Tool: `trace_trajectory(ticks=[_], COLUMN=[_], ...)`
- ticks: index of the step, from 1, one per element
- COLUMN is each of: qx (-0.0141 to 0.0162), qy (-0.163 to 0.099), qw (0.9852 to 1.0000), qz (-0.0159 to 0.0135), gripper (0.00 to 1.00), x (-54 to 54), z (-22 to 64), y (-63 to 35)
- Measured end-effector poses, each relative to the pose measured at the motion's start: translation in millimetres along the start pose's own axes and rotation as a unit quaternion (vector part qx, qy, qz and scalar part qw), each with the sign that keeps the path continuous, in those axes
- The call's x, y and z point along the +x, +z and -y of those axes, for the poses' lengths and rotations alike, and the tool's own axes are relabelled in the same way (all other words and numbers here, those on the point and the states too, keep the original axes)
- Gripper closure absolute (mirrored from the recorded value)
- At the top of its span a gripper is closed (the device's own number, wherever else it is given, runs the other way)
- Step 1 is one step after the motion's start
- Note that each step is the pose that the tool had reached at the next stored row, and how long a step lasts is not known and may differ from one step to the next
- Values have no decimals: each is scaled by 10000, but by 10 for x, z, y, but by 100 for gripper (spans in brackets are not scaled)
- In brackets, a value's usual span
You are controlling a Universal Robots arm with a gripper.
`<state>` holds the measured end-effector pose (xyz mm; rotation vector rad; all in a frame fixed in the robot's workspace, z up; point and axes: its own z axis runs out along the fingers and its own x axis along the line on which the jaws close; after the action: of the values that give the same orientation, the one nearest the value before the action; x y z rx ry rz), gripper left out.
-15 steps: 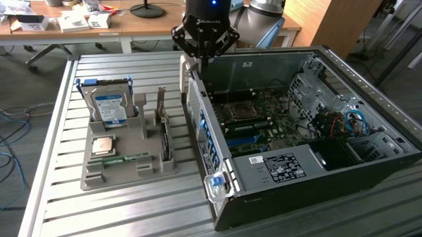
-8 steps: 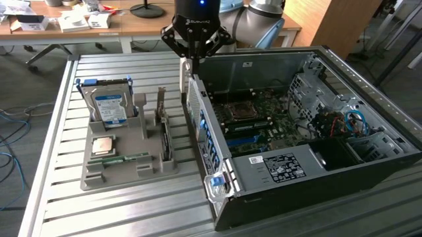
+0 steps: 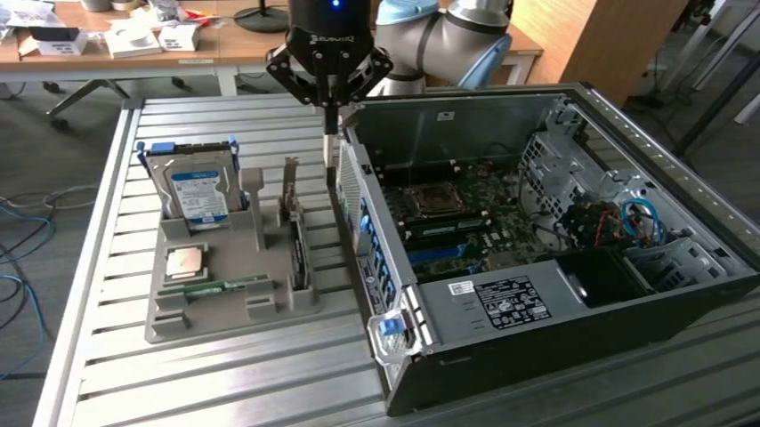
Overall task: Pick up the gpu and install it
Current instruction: 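Reach for the gpu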
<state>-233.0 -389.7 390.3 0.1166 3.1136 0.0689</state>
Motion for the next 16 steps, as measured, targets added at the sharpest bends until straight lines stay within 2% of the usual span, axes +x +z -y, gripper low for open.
trace_trajectory(ticks=[16], qx=[0], qy=[0], qw=[10000], qz=[0], gripper=[89], x=[310], z=[-1], y=[5])
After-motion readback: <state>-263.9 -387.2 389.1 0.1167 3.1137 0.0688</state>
